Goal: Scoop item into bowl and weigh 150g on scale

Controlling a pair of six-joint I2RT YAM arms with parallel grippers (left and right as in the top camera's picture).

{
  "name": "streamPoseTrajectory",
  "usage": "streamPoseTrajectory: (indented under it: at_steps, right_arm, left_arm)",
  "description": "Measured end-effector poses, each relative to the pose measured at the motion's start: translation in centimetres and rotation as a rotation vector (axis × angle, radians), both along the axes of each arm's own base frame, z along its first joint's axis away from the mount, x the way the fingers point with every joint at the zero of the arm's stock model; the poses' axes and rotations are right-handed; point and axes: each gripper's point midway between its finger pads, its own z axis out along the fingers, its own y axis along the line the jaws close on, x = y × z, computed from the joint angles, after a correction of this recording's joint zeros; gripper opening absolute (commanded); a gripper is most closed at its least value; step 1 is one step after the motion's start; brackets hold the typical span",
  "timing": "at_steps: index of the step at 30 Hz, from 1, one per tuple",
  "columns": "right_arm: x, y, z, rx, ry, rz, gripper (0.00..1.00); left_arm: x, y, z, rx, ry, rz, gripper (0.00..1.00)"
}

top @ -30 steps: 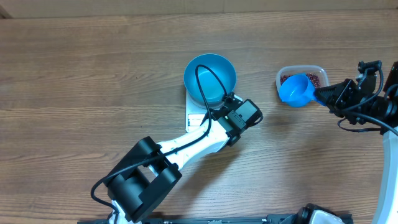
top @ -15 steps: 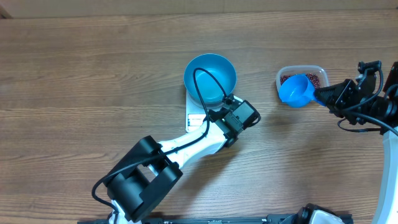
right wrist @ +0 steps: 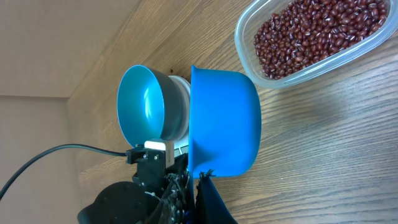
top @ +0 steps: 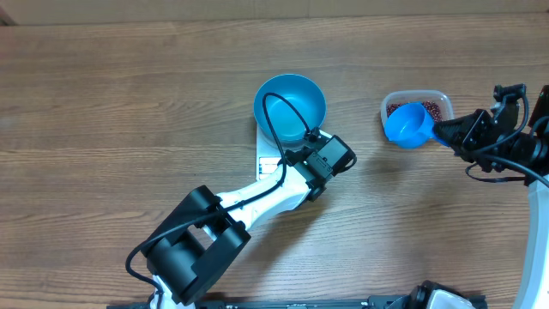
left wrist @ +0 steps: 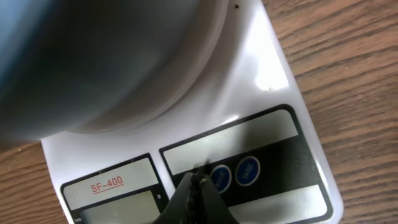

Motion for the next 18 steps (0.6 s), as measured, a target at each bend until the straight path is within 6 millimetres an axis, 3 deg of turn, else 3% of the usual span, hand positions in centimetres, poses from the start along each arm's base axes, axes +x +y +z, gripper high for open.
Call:
streamPoseTrajectory:
  at_steps: [18]
  right_arm:
    - [-0.26,0.09,-0.15,0.003,0.013,0.002,0.04]
  left_arm:
    - [-0.21,0.17,-0.19,0.004,0.014,-0.001,0.04]
